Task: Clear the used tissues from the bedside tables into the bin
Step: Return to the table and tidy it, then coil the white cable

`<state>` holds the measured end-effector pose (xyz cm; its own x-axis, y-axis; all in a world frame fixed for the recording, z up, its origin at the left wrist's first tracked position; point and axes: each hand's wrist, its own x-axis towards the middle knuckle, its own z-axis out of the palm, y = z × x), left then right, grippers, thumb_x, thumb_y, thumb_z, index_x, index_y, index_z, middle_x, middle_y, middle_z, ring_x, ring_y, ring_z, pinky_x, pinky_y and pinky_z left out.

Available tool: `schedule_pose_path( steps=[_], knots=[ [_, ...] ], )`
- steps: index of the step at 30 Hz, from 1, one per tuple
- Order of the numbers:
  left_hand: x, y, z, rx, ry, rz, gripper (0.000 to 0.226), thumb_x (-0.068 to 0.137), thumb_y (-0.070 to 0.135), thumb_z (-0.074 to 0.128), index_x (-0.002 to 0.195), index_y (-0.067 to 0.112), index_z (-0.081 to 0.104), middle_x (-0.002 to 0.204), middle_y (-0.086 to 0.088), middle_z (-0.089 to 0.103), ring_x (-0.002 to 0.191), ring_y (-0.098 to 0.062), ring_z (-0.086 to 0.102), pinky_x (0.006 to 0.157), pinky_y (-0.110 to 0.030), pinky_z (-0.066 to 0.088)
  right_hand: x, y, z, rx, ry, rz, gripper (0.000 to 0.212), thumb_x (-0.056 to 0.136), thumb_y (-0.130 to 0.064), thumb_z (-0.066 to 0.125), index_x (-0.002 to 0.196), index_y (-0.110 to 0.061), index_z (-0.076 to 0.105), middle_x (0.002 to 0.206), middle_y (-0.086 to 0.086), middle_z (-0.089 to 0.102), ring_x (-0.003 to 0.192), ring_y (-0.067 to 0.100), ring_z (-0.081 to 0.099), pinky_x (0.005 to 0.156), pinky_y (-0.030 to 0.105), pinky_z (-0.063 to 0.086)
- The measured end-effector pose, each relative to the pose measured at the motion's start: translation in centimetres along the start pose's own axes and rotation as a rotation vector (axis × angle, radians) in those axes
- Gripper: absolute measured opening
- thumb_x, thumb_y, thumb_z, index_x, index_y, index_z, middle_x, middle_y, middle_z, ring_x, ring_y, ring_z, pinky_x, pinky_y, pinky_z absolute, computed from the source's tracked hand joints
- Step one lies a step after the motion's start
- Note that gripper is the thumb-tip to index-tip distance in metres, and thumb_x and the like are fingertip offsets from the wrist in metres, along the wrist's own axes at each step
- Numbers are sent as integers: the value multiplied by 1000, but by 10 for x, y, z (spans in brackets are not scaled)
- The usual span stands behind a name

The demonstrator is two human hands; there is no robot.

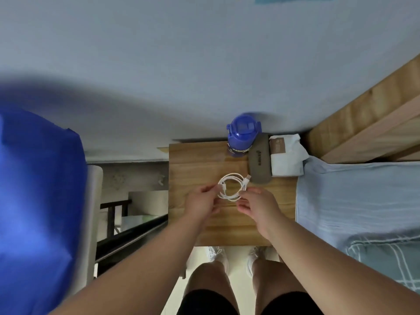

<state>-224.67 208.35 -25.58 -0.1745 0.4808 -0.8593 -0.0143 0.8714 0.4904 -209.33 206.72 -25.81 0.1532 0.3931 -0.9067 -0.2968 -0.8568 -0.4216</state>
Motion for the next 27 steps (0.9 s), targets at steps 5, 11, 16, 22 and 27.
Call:
schedule_pose_path(
  steps=[5, 11, 16, 22, 27],
  knots=[
    [58, 2, 25, -51, 71, 88, 12, 96, 12, 76, 106, 8, 80, 61, -2, 65, 51, -16, 53, 71, -40, 54, 43, -1, 11, 212, -8, 22, 27, 97, -7, 66, 124, -2, 69, 116, 14, 74, 98, 25, 70, 77, 33, 62],
    [76, -6, 38, -18, 160, 130, 5, 91, 15, 82, 95, 14, 79, 81, -12, 76, 73, -26, 69, 85, -47, 65, 51, 8, 15, 409, -52, 21, 17, 99, 2, 59, 105, -7, 73, 109, 10, 74, 101, 23, 68, 91, 34, 58],
    [71, -10, 42, -114, 149, 135, 32, 90, 11, 83, 119, 3, 71, 100, -13, 75, 77, -24, 71, 75, -37, 64, 48, 11, 10, 513, -68, 48, 21, 100, 1, 58, 118, -2, 68, 117, 13, 72, 107, 24, 68, 92, 33, 56],
    [64, -13, 38, -91, 101, 157, 41, 88, 8, 85, 125, 2, 67, 102, -14, 71, 79, -28, 66, 77, -44, 60, 47, 13, -1, 405, -87, 42, 19, 101, -2, 58, 119, -3, 65, 115, 14, 71, 108, 26, 68, 97, 37, 54],
    [56, -20, 39, -120, 31, 153, 41, 89, 12, 84, 126, 5, 67, 93, -6, 71, 67, -20, 62, 58, -29, 51, 47, 18, -5, 343, -95, 44, 9, 100, -5, 61, 101, -11, 67, 108, 13, 72, 99, 24, 69, 80, 31, 56]
  ],
)
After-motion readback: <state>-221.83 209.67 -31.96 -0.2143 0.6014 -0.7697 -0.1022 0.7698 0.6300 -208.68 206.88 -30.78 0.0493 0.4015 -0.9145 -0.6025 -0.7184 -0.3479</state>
